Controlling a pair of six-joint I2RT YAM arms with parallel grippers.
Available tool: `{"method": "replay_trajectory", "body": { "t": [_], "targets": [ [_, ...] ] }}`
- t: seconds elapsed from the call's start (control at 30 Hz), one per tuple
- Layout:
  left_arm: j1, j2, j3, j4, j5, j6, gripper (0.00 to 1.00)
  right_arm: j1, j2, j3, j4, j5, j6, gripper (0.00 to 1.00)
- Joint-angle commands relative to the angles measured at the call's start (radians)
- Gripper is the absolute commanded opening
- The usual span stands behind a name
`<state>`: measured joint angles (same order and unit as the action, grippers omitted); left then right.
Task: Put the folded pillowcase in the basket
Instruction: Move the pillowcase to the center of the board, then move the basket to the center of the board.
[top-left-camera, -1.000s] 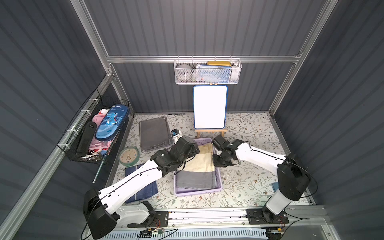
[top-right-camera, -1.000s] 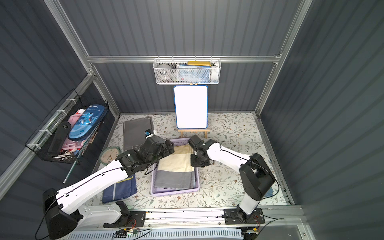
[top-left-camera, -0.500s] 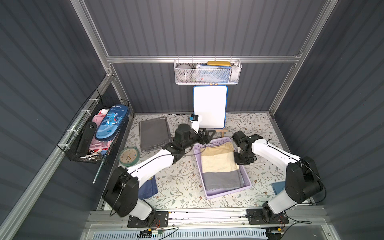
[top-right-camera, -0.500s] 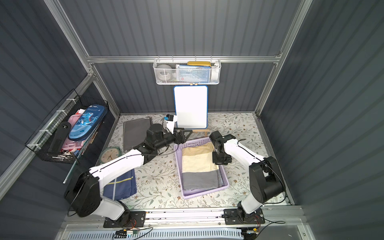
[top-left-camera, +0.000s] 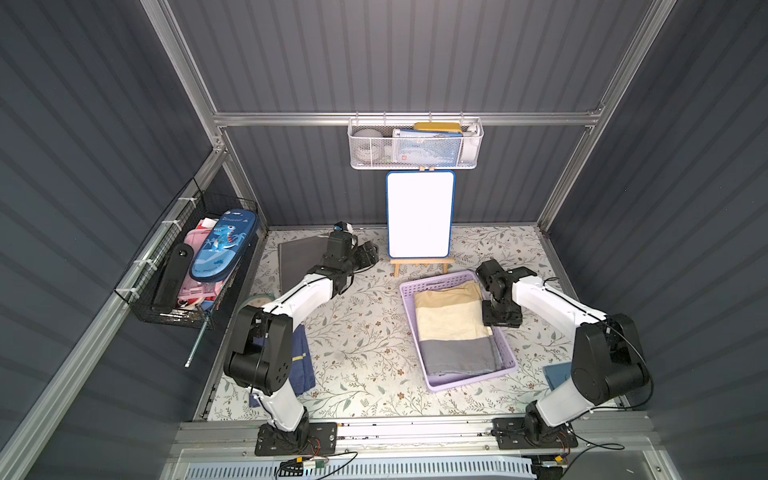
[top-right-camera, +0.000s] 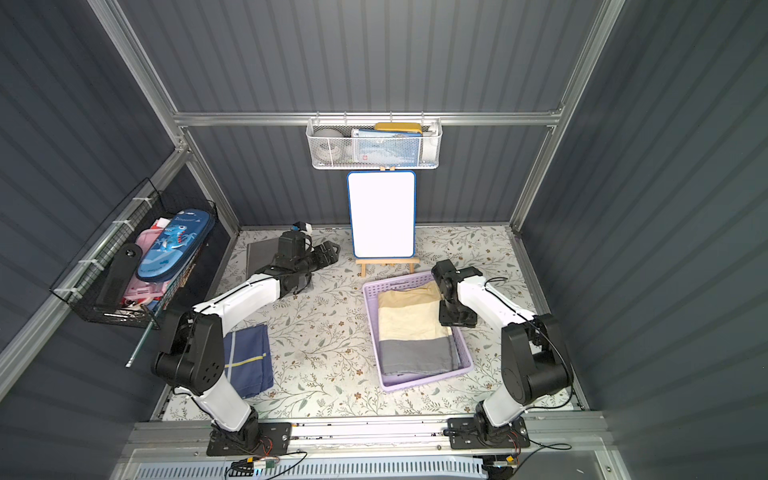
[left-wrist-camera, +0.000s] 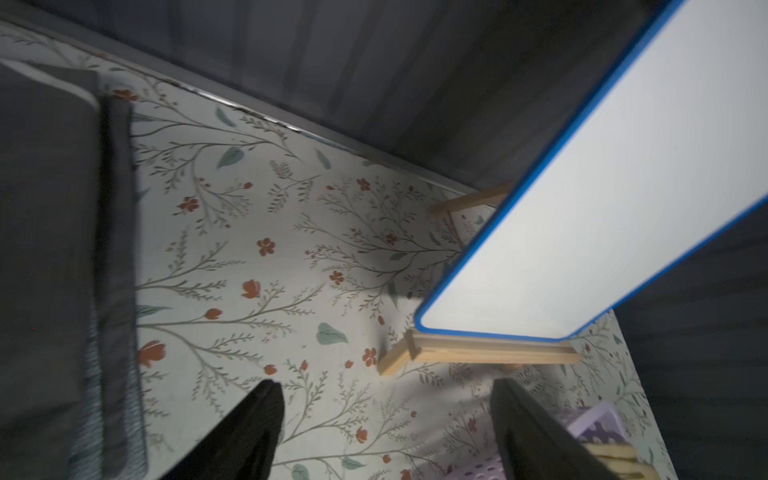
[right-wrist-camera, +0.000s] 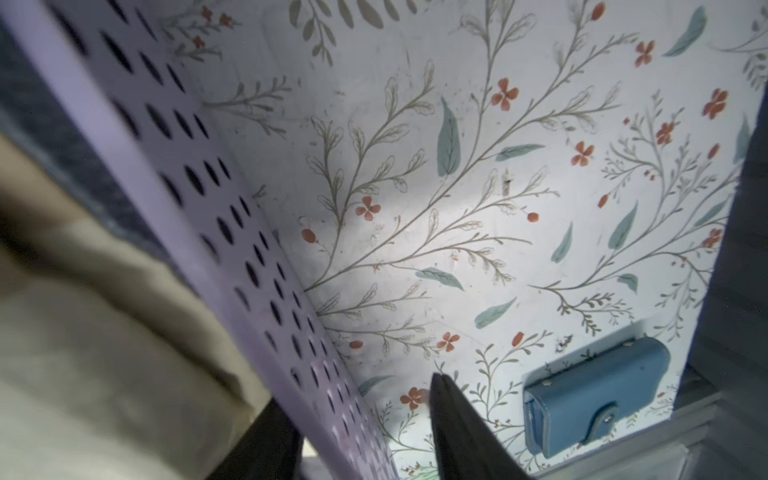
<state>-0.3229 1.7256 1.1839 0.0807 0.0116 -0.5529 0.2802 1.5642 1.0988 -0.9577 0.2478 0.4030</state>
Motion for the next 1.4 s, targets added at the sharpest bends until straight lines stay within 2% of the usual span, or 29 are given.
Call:
{"method": "replay_trajectory", "body": {
  "t": [0.0,0.13,0.23,0.33,0.5,0.6,0.77,0.9,1.03,1.27,1.37],
  "targets": [
    [0.086,0.036,-0.012,-0.081,-0.023,-0.062,0.83,0.004,-0.121,-0.006,-0.002,-0.013,0.016,0.56],
    [0.132,0.091,0.051,-0.148,-0.093,-0.086,0.83,0.024,-0.264,-0.027,0.04,-0.074,0.022,0.58],
    [0.165,0.176,0.123,-0.232,-0.107,-0.107,0.83,0.048,-0.339,-0.032,0.085,-0.123,0.05,0.53],
    [0.186,0.241,0.151,-0.248,-0.098,-0.115,0.83,0.092,-0.345,-0.03,0.142,-0.154,0.062,0.44],
    [0.201,0.317,0.192,-0.274,-0.096,-0.111,0.83,0.114,-0.322,-0.017,0.163,-0.181,0.054,0.44],
    [0.201,0.336,0.18,-0.258,-0.057,-0.111,0.82,0.114,-0.326,-0.028,0.186,-0.17,0.052,0.44],
    [0.149,0.306,0.086,-0.145,0.083,-0.071,0.81,0.114,-0.331,-0.027,0.216,-0.165,0.05,0.45],
    [0.042,0.296,0.054,-0.131,0.107,-0.124,0.8,0.114,-0.311,-0.001,0.218,-0.172,0.046,0.45],
    [-0.032,0.217,-0.093,-0.019,0.162,-0.266,0.79,0.114,-0.301,0.036,0.205,-0.194,0.042,0.45],
    [-0.158,-0.056,-0.356,-0.022,0.073,-0.476,0.79,0.113,-0.341,0.031,0.199,-0.209,0.044,0.45],
    [-0.242,-0.191,-0.438,-0.056,0.033,-0.577,0.79,0.114,-0.345,0.023,0.204,-0.227,0.051,0.45]
  ]
}}
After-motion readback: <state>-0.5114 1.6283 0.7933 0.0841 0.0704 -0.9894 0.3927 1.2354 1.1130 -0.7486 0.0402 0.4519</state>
